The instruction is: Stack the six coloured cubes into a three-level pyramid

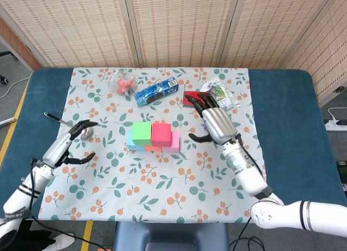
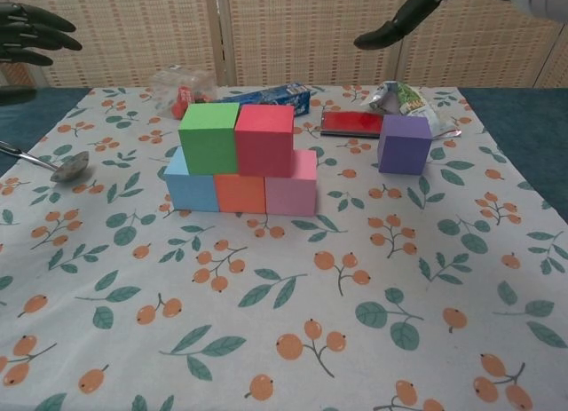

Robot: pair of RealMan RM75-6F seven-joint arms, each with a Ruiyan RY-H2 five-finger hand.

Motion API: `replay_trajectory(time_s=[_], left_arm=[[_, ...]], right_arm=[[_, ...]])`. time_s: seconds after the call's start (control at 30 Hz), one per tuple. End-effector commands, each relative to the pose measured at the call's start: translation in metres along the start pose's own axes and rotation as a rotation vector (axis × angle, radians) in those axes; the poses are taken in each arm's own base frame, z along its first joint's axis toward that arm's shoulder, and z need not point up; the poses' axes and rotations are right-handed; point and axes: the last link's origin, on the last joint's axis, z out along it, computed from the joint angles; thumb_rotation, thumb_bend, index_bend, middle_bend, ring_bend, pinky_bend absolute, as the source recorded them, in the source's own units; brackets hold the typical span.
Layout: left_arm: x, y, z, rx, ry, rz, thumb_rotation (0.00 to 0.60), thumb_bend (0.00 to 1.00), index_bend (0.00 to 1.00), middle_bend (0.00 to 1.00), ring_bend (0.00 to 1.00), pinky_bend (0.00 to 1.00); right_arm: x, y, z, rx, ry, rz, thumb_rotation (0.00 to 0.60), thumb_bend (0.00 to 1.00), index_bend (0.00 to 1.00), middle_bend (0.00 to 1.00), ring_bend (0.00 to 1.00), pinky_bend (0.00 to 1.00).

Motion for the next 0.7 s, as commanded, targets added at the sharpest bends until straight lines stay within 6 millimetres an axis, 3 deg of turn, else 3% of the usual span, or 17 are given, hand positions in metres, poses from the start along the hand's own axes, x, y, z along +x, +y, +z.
replay_trajectory(time_s=[0.03, 0.13, 0.2, 0.43, 0.7], left_arm=[[0.017, 0.011, 0.051, 0.024, -0.017, 0.006, 0.398, 0.32, 0.23, 0.2, 0.1, 0.09], [0.017, 0.017, 0.078, 0.057, -0.059, 0.046, 0.255, 0.31, 0.27, 0.24, 0.11, 0.1], [0.014, 0.021, 0.094, 0.078, -0.091, 0.088, 0.207, 0.32, 0.28, 0.25, 0.12, 0.1], [-0.005, 0.034, 0.138, 0.111, -0.18, 0.184, 0.133, 0.31, 0.29, 0.27, 0.13, 0.1], [-0.028, 0.045, 0.166, 0.117, -0.229, 0.233, 0.135, 0.31, 0.29, 0.31, 0.13, 0.09]], right_arm=[[0.011, 0.012, -0.013, -0.01, 0.027, 0.019, 0.6, 0.13, 0.0, 0.13, 0.0, 0.0], [0.014, 0.023, -0.018, -0.021, 0.032, 0.022, 0.6, 0.13, 0.0, 0.13, 0.0, 0.0], [0.015, 0.03, -0.02, -0.031, 0.033, 0.023, 0.6, 0.13, 0.0, 0.13, 0.0, 0.0], [0.013, 0.045, -0.022, -0.044, 0.02, 0.027, 0.6, 0.13, 0.0, 0.13, 0.0, 0.0], [0.011, 0.059, -0.021, -0.061, 0.008, 0.036, 0.6, 0.13, 0.0, 0.13, 0.0, 0.0]])
